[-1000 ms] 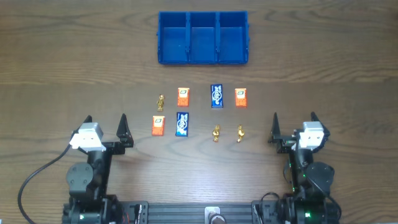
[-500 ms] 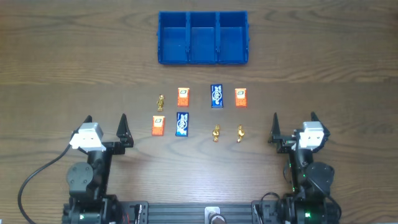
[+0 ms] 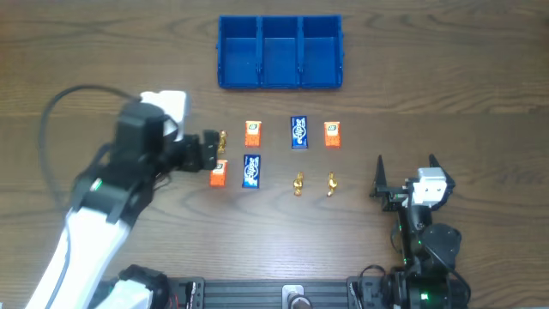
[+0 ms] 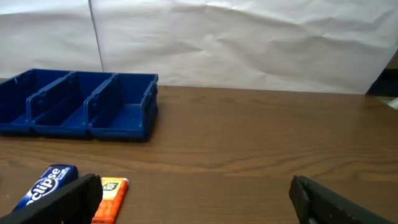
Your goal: Sort Candies Into Trays
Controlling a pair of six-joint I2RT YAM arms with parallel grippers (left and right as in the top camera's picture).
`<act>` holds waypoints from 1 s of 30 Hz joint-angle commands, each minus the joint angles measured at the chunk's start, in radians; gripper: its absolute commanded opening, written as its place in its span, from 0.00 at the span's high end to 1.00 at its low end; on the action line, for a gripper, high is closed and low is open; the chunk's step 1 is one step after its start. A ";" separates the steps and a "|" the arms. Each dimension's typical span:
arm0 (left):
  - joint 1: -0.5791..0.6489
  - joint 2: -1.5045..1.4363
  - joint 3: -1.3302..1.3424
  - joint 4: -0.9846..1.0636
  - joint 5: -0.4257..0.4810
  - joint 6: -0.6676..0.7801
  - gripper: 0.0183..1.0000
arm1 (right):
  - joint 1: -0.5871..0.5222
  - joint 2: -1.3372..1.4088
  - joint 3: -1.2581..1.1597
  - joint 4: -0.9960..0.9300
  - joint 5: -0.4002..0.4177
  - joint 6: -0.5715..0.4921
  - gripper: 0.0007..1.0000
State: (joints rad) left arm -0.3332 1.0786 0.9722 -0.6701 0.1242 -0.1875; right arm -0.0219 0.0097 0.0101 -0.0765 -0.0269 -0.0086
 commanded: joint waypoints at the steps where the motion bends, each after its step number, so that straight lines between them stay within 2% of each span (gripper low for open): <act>1: -0.060 0.318 0.013 -0.006 -0.027 -0.107 0.00 | 0.000 -0.007 -0.002 -0.006 0.002 -0.008 0.00; 6: -0.073 0.537 0.013 -0.034 -0.022 -0.135 0.00 | 0.000 -0.007 -0.002 -0.006 0.002 -0.008 0.00; 17: -0.074 0.695 0.012 -0.025 -0.035 -0.158 0.04 | 0.000 -0.007 -0.002 -0.006 0.002 -0.008 0.00; 18: -0.073 0.700 0.012 -0.023 -0.039 -0.158 0.08 | 0.000 -0.007 -0.002 -0.006 0.002 -0.008 0.00; 21: -0.073 0.711 0.012 -0.013 -0.046 -0.158 0.31 | 0.000 -0.007 -0.002 -0.006 0.002 -0.008 0.00; 30: -0.073 0.709 0.012 0.023 -0.023 -0.177 0.74 | 0.000 -0.007 -0.002 -0.006 0.002 -0.008 0.00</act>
State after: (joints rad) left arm -0.4061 1.7657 0.9768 -0.6701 0.0795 -0.3473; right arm -0.0219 0.0082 0.0101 -0.0761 -0.0265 -0.0086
